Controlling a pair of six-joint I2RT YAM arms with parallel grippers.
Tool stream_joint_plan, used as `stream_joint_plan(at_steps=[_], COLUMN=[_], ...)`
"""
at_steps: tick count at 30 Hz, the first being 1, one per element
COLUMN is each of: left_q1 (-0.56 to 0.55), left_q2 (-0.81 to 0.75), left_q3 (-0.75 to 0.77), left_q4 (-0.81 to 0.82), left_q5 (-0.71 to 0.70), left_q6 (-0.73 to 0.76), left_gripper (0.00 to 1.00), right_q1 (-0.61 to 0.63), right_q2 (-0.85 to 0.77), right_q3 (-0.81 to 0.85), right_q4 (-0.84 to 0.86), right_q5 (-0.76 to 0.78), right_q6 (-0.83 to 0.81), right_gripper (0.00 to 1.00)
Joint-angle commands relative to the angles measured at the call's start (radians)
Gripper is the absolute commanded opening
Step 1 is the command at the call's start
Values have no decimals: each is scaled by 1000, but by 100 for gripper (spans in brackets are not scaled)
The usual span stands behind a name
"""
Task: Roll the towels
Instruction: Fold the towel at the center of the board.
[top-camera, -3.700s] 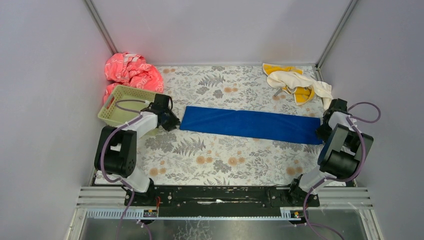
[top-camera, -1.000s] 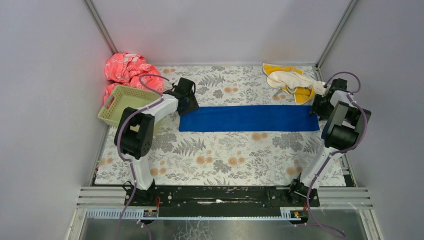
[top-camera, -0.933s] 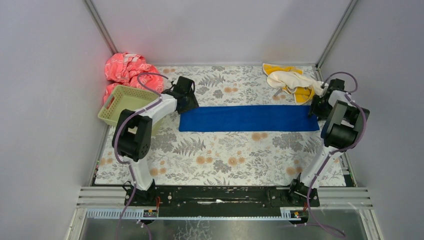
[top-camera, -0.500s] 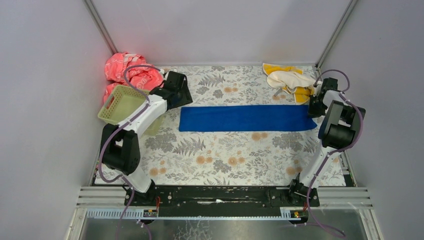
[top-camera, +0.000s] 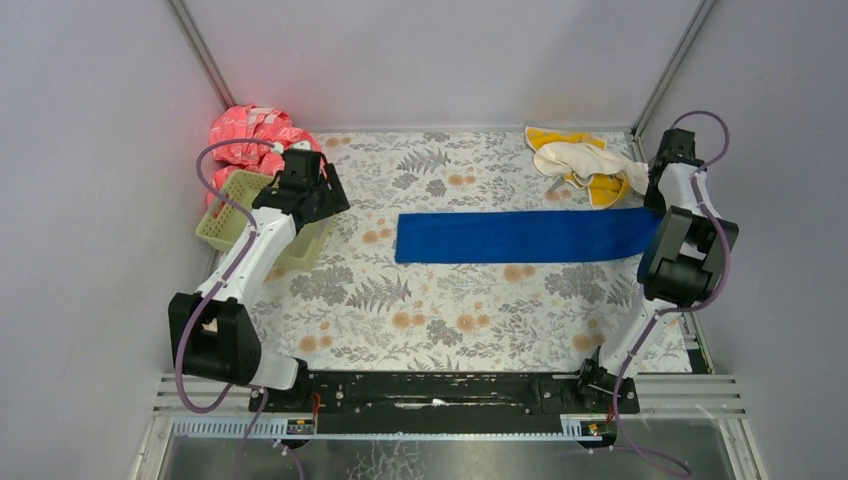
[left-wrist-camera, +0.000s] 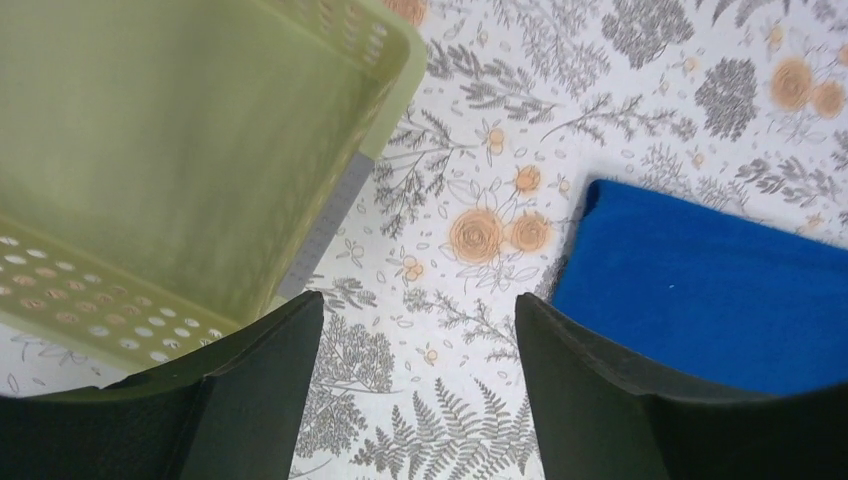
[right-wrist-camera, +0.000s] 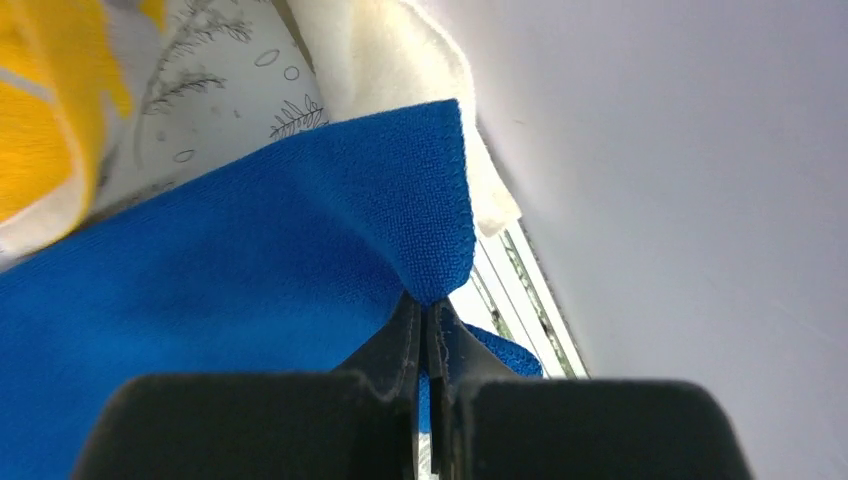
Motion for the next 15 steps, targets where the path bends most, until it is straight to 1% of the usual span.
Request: stream_joint_plan(at_steps=[1, 3, 7, 12, 15], left_q1=[9, 9, 9, 7, 7], left_q2=[-24, -27, -40, -80, -102], left_q3=[-20, -19, -34, -69, -97], left_q4=[-2, -2, 2, 31, 58], left_q5=[62, 83, 91, 103, 107], left_q6=[34, 37, 40, 49, 55], left_gripper=[73, 76, 80, 83, 84], right_q1=[76, 126, 241, 419, 520], right_q2=[-182, -229, -290, -272, -241], right_q3=[14, -20, -80, -55, -19], right_q4=[-46, -63, -68, -90, -116], right_q5=[0, -93, -257, -352, -367], right_q6=[53, 93, 208, 287, 337], right_gripper=[0, 0, 0, 0, 0])
